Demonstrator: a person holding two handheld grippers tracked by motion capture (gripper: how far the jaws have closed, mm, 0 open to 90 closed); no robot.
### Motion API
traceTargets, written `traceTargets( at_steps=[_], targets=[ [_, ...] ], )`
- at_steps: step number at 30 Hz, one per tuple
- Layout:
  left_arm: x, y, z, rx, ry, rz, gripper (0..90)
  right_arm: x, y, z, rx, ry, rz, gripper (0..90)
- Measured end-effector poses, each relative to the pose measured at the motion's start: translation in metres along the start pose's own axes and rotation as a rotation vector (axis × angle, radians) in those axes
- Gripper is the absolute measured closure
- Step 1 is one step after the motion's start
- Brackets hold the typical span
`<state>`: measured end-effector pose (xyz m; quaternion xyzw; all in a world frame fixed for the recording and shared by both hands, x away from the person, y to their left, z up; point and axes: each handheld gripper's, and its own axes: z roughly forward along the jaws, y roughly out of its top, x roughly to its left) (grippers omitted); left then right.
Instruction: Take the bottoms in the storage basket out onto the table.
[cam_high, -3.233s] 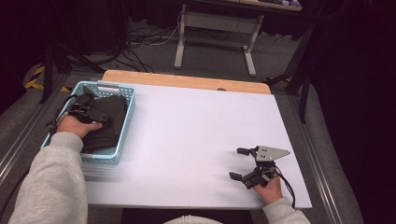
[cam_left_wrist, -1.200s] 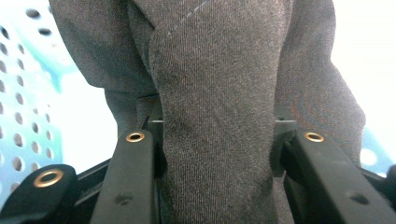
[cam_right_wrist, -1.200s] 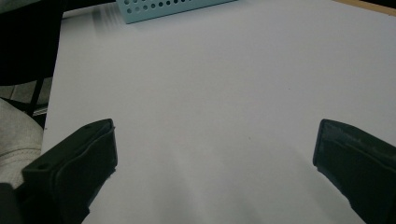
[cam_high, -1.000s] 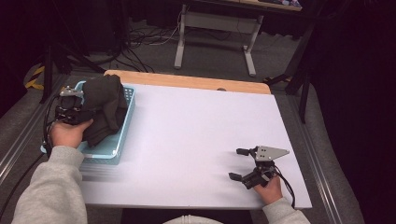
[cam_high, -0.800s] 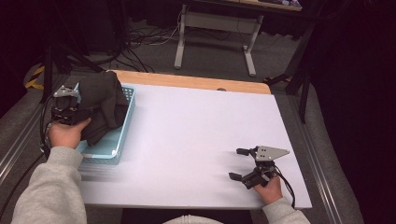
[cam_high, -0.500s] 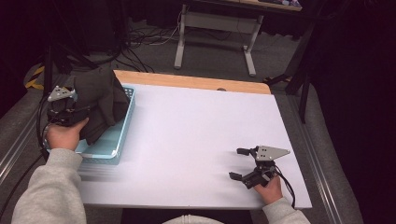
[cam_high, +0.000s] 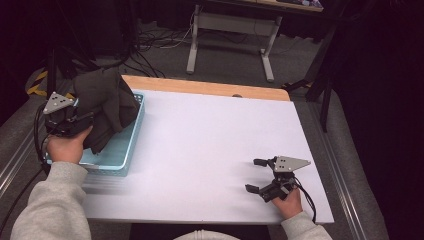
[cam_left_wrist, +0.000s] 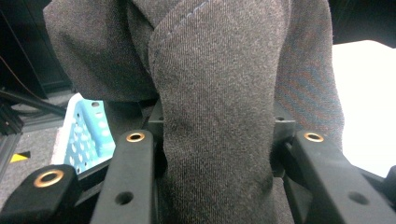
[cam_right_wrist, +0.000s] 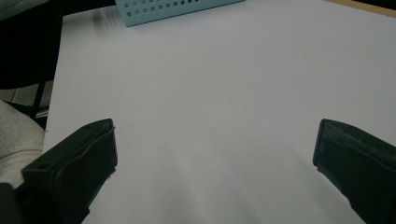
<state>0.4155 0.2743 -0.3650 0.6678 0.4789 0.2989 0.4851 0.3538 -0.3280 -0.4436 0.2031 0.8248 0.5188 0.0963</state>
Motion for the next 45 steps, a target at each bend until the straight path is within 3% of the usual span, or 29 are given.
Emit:
traceTargets(
  at_steps=[7,21,29,45],
  targets=[
    [-0.005,0.005,-0.009,-0.030,-0.003,0.014,59.2,0.000,0.000,0.000,0.000,0.002,0.000,0.6],
    [-0.009,0.010,-0.023,-0.096,-0.024,-0.001,59.1,0.000,0.000,0.000,0.001,0.003,-0.002,0.6],
    [-0.015,0.013,-0.033,-0.131,-0.065,-0.022,59.1,0.000,0.000,0.001,0.003,0.005,-0.003,0.7],
    [-0.034,0.023,-0.044,-0.182,-0.119,-0.003,59.0,0.001,0.000,0.001,0.005,0.006,-0.005,0.6]
  ],
)
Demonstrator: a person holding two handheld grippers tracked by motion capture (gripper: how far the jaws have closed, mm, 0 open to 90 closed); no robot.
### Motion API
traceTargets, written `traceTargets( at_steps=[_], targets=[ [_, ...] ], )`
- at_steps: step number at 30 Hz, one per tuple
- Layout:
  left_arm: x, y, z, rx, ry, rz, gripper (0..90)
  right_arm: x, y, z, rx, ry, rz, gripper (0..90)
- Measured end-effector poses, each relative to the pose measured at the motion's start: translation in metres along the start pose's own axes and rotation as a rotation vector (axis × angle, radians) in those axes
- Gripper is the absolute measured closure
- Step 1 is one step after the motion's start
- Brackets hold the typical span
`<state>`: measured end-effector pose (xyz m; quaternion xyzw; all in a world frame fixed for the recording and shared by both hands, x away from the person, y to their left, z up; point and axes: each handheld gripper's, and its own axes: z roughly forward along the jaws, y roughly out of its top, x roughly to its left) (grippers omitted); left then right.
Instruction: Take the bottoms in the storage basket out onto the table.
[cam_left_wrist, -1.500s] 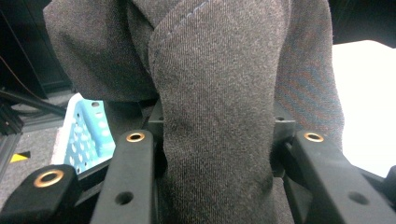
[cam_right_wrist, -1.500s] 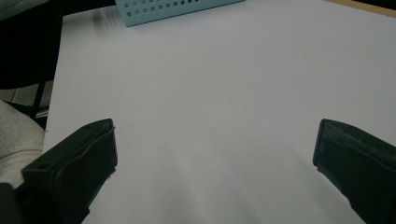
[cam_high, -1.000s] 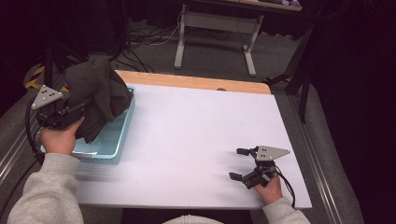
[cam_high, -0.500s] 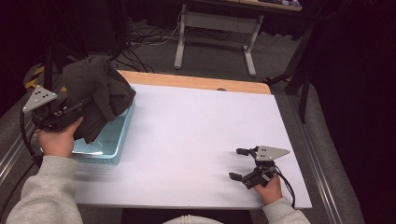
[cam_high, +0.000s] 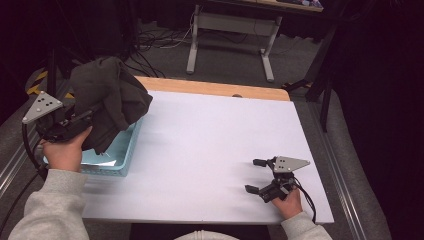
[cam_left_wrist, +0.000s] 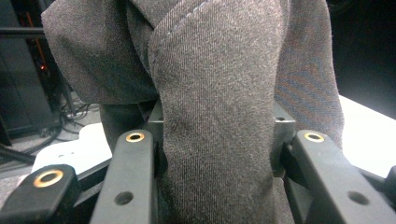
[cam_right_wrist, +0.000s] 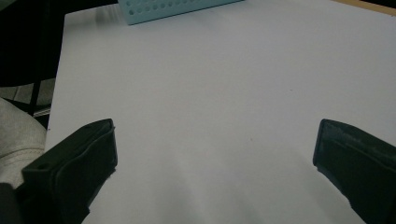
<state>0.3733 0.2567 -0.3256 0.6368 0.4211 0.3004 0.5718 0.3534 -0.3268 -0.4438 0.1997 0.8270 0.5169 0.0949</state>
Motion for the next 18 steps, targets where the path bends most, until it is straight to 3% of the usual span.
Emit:
traceTargets(
  at_steps=[18],
  targets=[
    [-0.030,0.012,0.004,-0.044,-0.091,0.031,59.0,0.000,0.000,0.000,0.002,0.002,0.000,0.7]
  ],
)
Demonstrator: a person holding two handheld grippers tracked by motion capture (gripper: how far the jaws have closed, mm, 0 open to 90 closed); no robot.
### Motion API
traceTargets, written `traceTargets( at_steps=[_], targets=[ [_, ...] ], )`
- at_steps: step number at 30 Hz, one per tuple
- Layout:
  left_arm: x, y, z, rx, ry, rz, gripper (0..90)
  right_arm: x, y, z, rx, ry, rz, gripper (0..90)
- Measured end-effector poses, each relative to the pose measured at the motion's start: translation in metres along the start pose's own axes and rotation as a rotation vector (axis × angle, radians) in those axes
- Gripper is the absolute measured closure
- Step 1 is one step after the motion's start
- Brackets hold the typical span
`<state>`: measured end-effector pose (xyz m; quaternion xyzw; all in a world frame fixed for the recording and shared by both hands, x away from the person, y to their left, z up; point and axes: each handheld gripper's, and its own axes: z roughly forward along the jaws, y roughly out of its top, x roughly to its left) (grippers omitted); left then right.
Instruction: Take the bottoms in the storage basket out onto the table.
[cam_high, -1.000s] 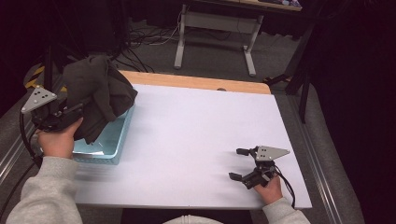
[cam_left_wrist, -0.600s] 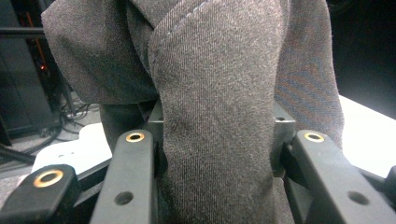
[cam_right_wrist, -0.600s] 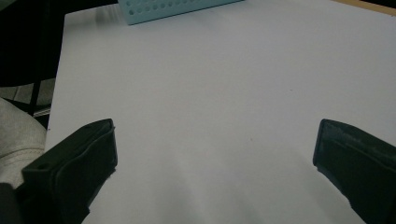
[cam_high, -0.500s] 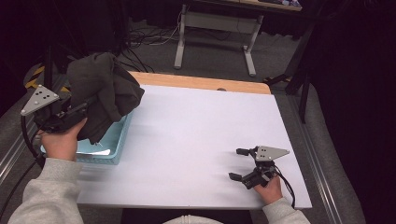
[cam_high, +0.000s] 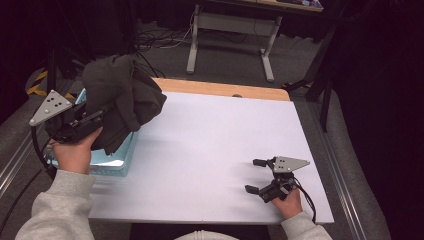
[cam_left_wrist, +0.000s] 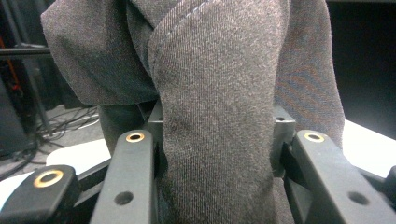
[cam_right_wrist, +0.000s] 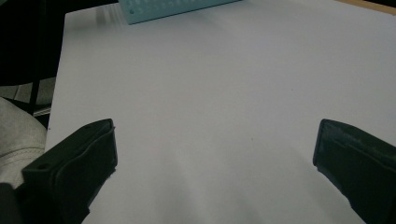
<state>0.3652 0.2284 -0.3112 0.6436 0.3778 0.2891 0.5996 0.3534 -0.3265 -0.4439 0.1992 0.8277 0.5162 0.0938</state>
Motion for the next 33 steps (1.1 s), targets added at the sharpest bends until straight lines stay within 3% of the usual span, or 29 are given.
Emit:
traceTargets(
  at_steps=[33],
  targets=[
    [-0.072,0.001,0.057,0.016,-0.244,0.031,58.9,0.000,0.000,0.000,-0.003,0.007,-0.003,0.7]
  ],
)
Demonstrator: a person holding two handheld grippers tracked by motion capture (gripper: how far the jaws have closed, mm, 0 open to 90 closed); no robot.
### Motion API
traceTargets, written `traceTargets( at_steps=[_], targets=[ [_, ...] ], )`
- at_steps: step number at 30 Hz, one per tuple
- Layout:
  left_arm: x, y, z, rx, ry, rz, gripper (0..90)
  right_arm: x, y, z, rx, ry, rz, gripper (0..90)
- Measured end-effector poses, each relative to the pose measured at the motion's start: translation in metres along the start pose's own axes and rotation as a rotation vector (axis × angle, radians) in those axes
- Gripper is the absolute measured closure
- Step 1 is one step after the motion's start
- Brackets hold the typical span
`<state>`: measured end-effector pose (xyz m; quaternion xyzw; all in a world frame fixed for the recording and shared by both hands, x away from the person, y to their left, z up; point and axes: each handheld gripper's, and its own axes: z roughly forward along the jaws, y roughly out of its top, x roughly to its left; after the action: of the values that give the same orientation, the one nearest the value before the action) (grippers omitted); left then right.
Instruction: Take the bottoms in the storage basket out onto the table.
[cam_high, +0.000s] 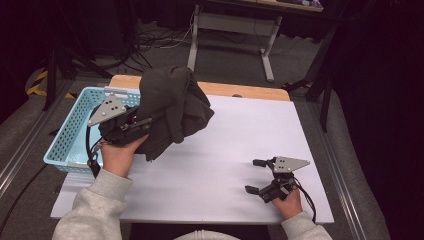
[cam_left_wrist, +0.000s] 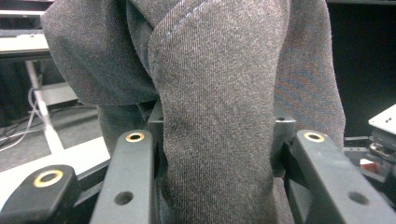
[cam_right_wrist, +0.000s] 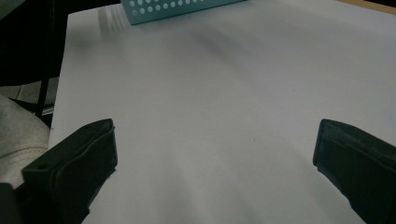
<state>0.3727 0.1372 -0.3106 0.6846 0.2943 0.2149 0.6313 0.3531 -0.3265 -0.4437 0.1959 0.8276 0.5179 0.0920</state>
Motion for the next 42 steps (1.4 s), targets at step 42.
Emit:
traceTargets(
  at_steps=[42],
  targets=[
    [-0.047,-0.056,0.089,0.164,-0.174,-0.024,58.6,0.002,0.001,0.000,-0.003,0.014,-0.012,0.7]
  ],
)
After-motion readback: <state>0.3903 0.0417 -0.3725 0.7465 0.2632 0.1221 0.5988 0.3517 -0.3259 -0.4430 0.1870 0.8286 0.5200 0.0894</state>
